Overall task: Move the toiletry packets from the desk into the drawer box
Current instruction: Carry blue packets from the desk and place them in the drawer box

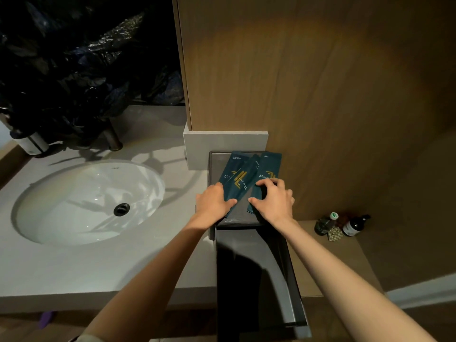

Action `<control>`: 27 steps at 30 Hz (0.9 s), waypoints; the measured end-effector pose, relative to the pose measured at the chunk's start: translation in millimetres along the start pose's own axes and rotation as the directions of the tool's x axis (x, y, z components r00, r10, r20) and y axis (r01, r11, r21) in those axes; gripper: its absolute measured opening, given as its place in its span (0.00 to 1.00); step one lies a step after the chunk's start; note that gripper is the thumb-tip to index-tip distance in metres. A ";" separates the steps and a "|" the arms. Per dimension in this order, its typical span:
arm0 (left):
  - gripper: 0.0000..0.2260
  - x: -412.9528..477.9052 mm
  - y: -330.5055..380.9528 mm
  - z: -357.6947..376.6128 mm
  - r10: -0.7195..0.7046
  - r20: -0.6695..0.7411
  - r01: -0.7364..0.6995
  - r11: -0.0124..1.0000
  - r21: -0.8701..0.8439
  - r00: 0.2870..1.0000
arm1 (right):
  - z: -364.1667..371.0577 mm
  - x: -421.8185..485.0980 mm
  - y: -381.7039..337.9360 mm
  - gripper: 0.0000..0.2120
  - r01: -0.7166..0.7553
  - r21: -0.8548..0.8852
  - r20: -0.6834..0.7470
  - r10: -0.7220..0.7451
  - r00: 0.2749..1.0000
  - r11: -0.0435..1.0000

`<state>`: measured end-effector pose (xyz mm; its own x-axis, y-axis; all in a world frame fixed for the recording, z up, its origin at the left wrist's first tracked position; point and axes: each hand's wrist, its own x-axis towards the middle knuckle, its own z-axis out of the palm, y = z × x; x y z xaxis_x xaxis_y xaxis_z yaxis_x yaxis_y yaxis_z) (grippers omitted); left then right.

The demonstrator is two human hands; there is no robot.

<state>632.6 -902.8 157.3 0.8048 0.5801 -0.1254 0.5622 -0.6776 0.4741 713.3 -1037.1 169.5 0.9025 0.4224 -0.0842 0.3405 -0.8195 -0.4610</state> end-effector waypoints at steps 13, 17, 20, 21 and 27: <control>0.05 -26.1 -11.5 -32.3 -0.078 -0.014 0.050 0.757 -0.652 0.997 | -16.8 -3.1 7.6 0.22 -0.152 0.454 -0.072 0.206 0.976 0.878; 0.18 -50.5 -24.8 -37.9 0.052 -0.160 -0.144 0.752 -0.643 0.986 | -39.0 -14.1 29.4 0.18 -0.025 0.522 -0.155 0.124 0.980 0.853; 0.23 -74.4 -28.5 -45.2 0.167 -0.278 -0.310 0.719 -0.623 0.946 | -63.6 -32.5 43.9 0.18 0.061 0.529 -0.160 0.030 0.987 0.846; 0.20 -81.3 -28.8 -47.3 0.183 -0.299 -0.336 0.710 -0.619 0.937 | -71.8 -40.8 47.2 0.18 0.083 0.520 -0.160 0.001 0.987 0.850; 0.16 -108.3 -32.5 -64.8 0.178 -0.388 -0.350 0.830 -0.435 0.904 | -107.0 -88.5 62.5 0.09 0.234 0.365 -0.225 -0.158 0.962 0.901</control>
<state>514.9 -914.4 211.9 0.7544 0.5790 0.3093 0.1022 -0.5689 0.8160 683.0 -1167.2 242.6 0.8731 0.4488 0.1904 0.4213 -0.4982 -0.7578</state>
